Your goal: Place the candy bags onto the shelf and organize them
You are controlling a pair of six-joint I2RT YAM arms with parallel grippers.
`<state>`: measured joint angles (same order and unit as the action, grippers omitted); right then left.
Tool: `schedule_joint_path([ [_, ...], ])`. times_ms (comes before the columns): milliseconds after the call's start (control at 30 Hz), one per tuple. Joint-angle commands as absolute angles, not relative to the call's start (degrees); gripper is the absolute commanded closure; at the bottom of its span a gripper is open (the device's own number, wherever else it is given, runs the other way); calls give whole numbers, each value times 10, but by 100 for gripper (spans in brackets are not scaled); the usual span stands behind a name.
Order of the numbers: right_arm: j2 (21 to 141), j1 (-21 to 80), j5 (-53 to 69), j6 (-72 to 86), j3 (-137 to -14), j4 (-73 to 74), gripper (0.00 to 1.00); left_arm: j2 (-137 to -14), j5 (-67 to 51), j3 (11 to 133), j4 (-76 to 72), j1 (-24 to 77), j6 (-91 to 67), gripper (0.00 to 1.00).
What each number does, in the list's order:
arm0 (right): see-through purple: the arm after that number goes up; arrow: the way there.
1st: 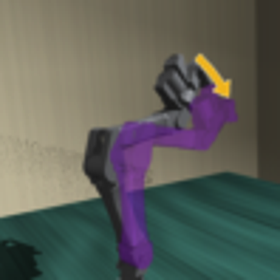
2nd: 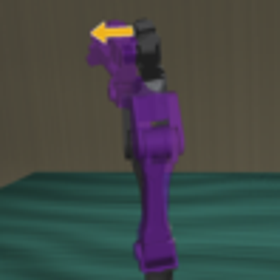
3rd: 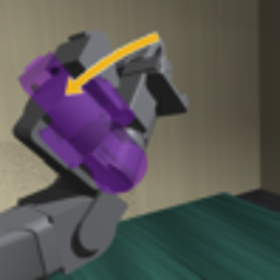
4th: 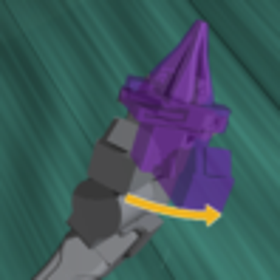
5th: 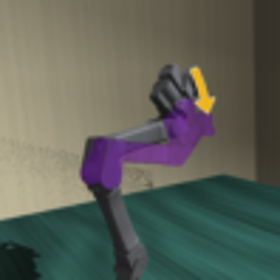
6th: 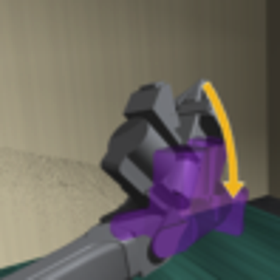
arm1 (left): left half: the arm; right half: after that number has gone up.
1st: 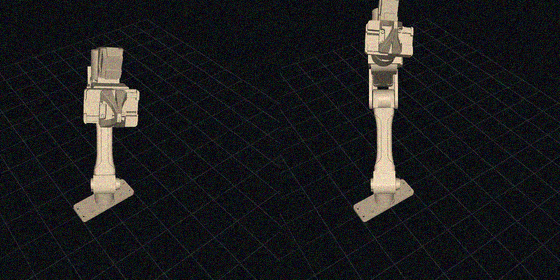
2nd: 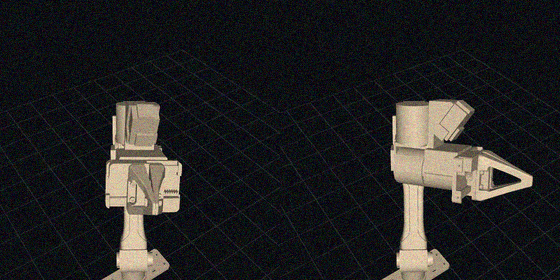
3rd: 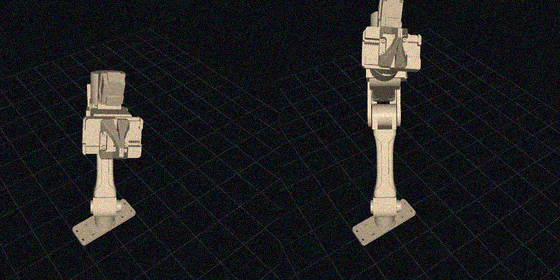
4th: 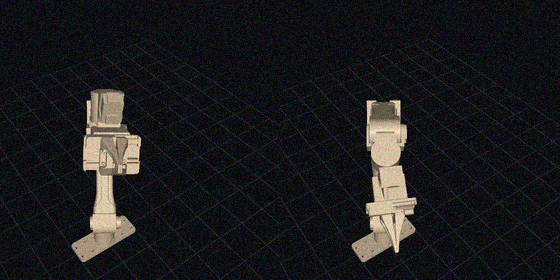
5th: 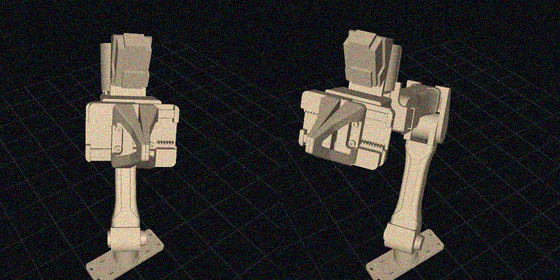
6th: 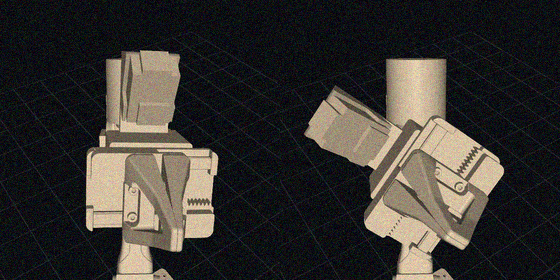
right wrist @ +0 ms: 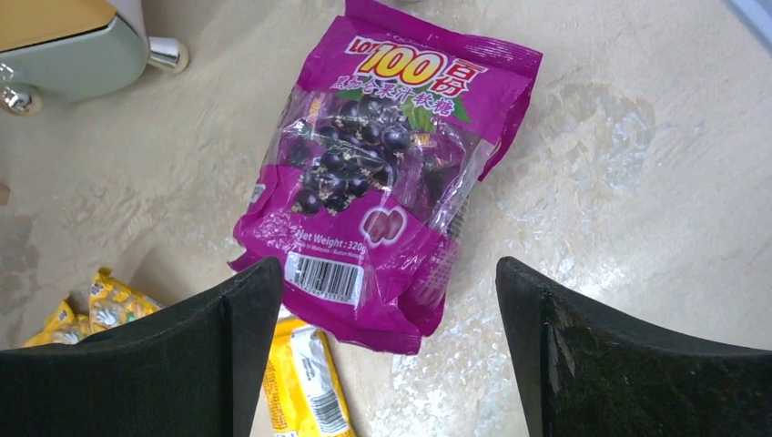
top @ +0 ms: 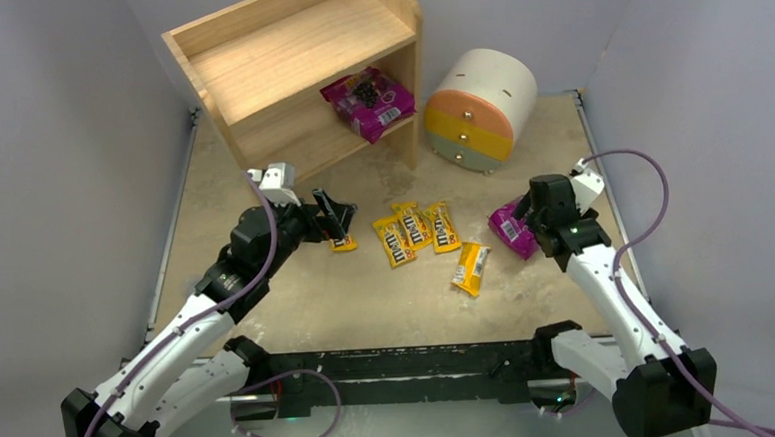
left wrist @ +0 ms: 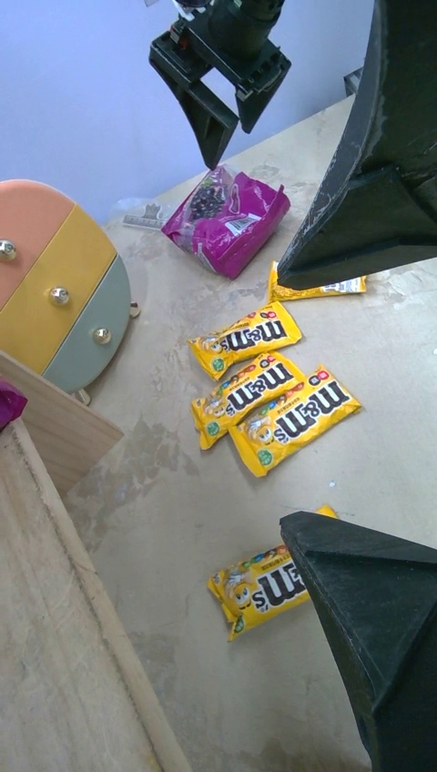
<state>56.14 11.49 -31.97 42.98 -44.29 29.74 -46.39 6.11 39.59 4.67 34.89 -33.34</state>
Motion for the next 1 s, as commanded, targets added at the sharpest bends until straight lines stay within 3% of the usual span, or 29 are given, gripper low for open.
schedule_joint_path([
  [0, 557, 94, -278, 445, -406, 236, 12, -470, 53, 395, 16, 347, -321, 0],
  [233, 592, 67, -282, 454, -356, 171, 15, -476, 50, 396, 16, 347, -322, 0],
  [467, 631, 53, -256, 450, -277, 40, 27, -483, 40, 396, 17, 347, -328, 0],
  [533, 640, 53, -248, 446, -267, 19, 36, -483, 41, 394, 17, 347, -330, 0],
  [633, 626, 52, -247, 436, -256, 3, 69, -483, 40, 392, 17, 347, -333, 0],
  [700, 593, 53, -244, 419, -256, 7, 85, -482, 39, 391, 18, 347, -335, 0],
  [767, 547, 53, -243, 397, -262, 23, 92, -482, 39, 389, 18, 346, -336, 0],
  [967, 438, 53, -196, 285, -315, 86, 100, -498, 22, 390, 8, 347, -338, 0],
])
